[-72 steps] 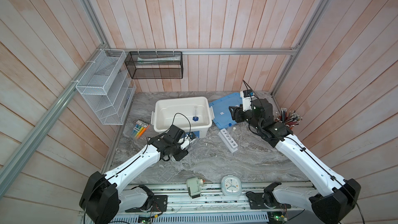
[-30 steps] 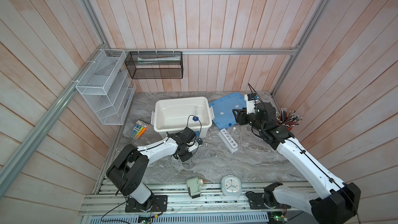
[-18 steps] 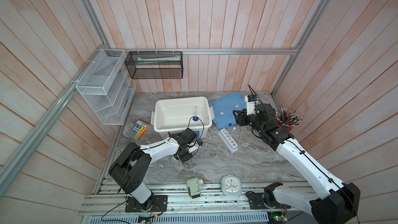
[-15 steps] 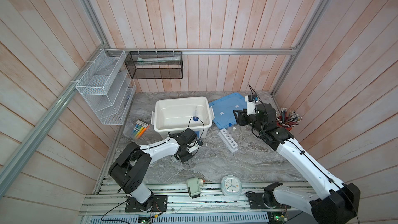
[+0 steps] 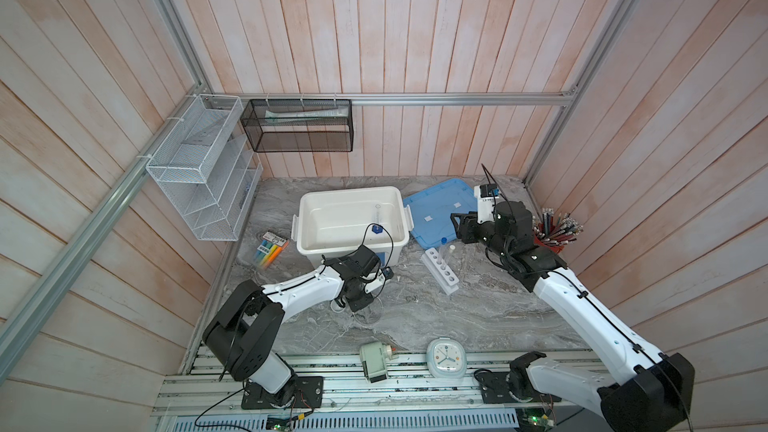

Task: Organize the chemistry lab equipment
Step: 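Grasp the glass dish edge with the left gripper and carry it into the bin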

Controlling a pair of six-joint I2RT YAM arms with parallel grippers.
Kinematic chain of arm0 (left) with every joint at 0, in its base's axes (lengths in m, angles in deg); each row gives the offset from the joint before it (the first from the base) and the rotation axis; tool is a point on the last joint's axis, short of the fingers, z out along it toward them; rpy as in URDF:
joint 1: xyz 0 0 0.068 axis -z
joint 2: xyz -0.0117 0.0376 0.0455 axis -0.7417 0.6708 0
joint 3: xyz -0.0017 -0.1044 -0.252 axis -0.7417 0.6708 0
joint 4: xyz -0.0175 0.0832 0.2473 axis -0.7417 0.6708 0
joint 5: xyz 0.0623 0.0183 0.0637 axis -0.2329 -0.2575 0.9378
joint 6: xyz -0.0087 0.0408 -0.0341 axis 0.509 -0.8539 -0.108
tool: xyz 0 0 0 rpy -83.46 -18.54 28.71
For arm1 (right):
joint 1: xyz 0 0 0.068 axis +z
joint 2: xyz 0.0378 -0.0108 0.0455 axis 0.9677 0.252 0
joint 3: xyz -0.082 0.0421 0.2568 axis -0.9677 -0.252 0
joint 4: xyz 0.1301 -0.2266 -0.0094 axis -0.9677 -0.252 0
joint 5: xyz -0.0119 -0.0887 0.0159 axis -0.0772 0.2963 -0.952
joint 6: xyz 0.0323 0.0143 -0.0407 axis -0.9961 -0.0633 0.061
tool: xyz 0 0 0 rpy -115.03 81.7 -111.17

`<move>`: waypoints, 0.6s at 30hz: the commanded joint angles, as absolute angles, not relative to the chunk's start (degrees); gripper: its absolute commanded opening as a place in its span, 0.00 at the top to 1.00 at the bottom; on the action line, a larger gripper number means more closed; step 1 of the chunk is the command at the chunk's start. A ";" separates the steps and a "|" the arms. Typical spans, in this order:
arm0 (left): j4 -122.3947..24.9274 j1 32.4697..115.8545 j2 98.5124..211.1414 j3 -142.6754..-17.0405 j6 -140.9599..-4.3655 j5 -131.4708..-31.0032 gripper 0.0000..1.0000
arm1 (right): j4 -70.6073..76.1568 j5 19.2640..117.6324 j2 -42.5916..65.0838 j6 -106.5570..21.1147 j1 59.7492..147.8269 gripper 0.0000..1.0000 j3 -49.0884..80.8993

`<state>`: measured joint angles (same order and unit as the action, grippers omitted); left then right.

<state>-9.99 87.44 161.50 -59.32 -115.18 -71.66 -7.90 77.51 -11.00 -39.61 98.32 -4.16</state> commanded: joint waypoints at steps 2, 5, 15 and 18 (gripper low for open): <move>-11.36 87.69 157.76 -59.14 -115.29 -73.94 0.92 | -6.95 77.10 -11.78 -40.44 98.11 0.42 -4.52; -9.58 87.69 155.45 -60.62 -114.59 -75.21 0.92 | -7.14 76.97 -11.70 -40.55 98.08 0.42 -4.15; 7.18 88.04 149.80 -77.85 -110.80 -77.73 0.93 | -7.13 76.40 -11.25 -40.91 98.11 0.43 -3.13; 6.80 87.99 147.42 -81.00 -109.37 -74.48 0.93 | -6.87 75.98 -11.03 -41.05 98.08 0.43 -2.99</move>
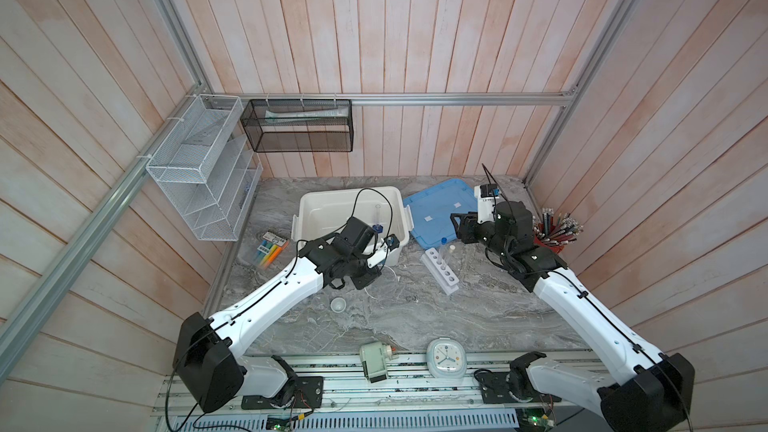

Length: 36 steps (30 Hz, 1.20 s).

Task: Organize the chemistry lab equipment
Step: 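Grasp the glass dish edge with the left gripper and carry it into the bin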

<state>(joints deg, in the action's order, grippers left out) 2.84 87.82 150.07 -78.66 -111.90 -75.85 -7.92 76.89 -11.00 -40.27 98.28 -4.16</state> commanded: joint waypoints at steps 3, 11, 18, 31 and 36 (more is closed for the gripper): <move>6.32 85.71 146.69 -83.97 -106.87 -72.04 0.91 | -6.88 75.70 -10.99 -41.15 98.08 0.43 -2.77; 5.16 70.14 150.69 -93.80 -99.47 -73.94 0.91 | -6.36 75.29 -11.08 -41.29 98.08 0.43 -2.90; 5.27 66.06 162.93 -99.61 -99.41 -71.33 0.91 | -5.34 74.25 -10.73 -42.06 98.08 0.44 -3.18; 1.43 65.32 173.22 -98.76 -95.52 -70.72 0.93 | -4.70 73.78 -9.28 -42.66 98.07 0.44 -2.90; 0.47 65.19 176.15 -99.80 -94.24 -70.23 0.93 | -4.32 73.49 -8.38 -42.99 98.00 0.44 -3.08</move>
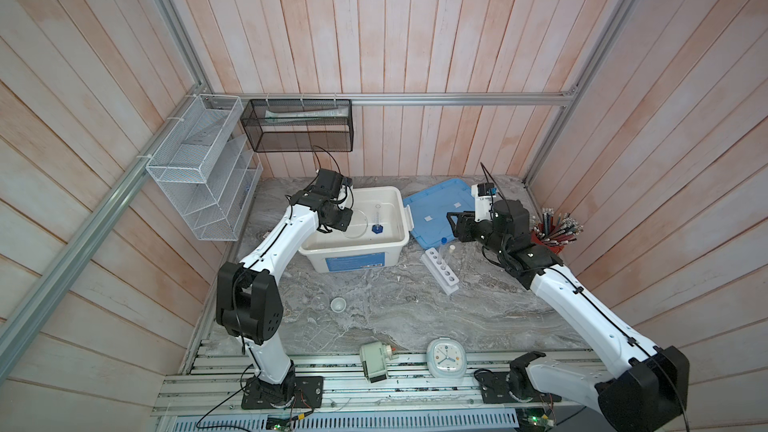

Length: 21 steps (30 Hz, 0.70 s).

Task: Organize the chemistry lab equipment
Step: 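Grasp the glass dish edge with the left gripper and carry it into the bin, then lower the clear glass dish onto the bin floor and open the left gripper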

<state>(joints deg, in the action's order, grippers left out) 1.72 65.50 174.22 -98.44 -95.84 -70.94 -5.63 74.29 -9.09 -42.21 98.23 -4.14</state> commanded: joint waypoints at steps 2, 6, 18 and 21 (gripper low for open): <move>0.76 65.27 177.50 -100.22 -94.02 -70.33 0.93 | -4.32 73.63 -8.10 -43.03 98.00 0.44 -3.04; 0.57 66.94 179.42 -99.72 -94.27 -66.68 0.93 | -4.23 73.74 -7.43 -42.87 97.91 0.44 -2.91; 1.25 71.37 185.58 -102.35 -93.76 -65.51 0.93 | -4.08 73.49 -6.15 -42.59 97.14 0.44 -2.95; 0.78 71.85 186.40 -102.87 -93.49 -66.13 0.93 | -3.93 73.38 -6.24 -42.62 96.97 0.44 -3.17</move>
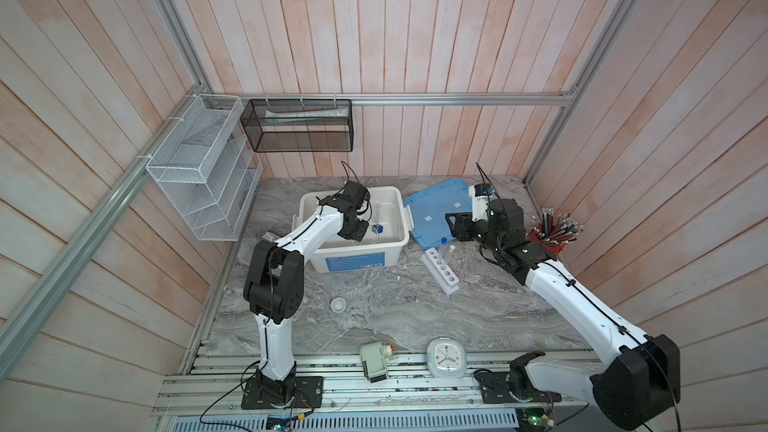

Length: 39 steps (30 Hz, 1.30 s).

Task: Organize the chemistry lab equipment
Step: 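Lower the clear glass dish onto the bin floor and open the left gripper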

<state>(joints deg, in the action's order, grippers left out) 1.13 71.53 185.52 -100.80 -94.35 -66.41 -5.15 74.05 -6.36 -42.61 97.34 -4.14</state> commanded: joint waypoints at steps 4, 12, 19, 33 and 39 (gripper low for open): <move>0.62 72.91 187.85 -103.84 -93.16 -66.09 0.93 | -2.99 73.19 -6.65 -42.93 96.72 0.45 -3.75; -1.04 74.50 189.36 -104.11 -92.35 -67.90 0.93 | -3.03 72.90 -6.77 -42.86 96.32 0.45 -4.07; -1.99 75.07 190.68 -104.90 -91.82 -69.79 0.93 | -2.99 72.70 -6.59 -43.01 96.16 0.45 -4.22; -2.63 75.65 192.74 -105.06 -92.78 -70.66 0.91 | -2.51 72.89 -7.30 -43.02 95.46 0.46 -5.13; -2.84 75.73 192.74 -105.11 -92.88 -70.46 0.85 | -2.21 72.62 -7.21 -43.08 95.47 0.46 -5.28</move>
